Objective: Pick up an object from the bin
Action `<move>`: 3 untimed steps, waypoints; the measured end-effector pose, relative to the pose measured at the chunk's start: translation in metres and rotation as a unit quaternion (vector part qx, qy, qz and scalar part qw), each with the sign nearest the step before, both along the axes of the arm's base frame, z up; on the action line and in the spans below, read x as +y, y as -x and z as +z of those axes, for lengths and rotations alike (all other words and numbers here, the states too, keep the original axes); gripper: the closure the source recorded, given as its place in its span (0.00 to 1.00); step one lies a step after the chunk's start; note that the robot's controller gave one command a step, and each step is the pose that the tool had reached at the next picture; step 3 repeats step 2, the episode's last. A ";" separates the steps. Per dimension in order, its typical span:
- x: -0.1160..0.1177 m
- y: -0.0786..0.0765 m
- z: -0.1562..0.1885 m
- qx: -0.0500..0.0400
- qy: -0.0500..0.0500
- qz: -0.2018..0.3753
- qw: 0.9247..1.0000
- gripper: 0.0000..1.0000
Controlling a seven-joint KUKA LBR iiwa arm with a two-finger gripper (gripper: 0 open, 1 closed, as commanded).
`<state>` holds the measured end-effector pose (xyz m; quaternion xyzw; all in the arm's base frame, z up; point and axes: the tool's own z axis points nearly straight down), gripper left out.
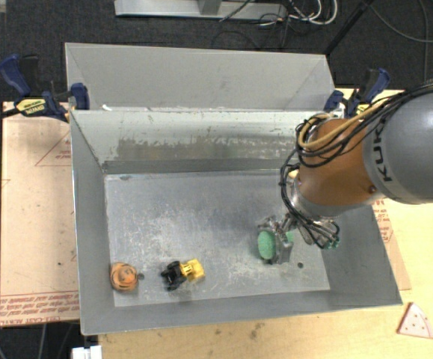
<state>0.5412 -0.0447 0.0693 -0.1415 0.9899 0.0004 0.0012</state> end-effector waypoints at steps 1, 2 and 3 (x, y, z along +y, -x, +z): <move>-0.001 -0.005 0.000 0.000 0.000 0.000 1.000 1.00; -0.037 -0.002 0.152 -0.002 0.001 0.010 1.000 1.00; -0.037 -0.002 0.152 -0.002 0.001 0.010 1.000 1.00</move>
Offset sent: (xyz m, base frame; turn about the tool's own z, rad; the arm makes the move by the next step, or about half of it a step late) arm 0.0003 -0.0372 0.1505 -0.0223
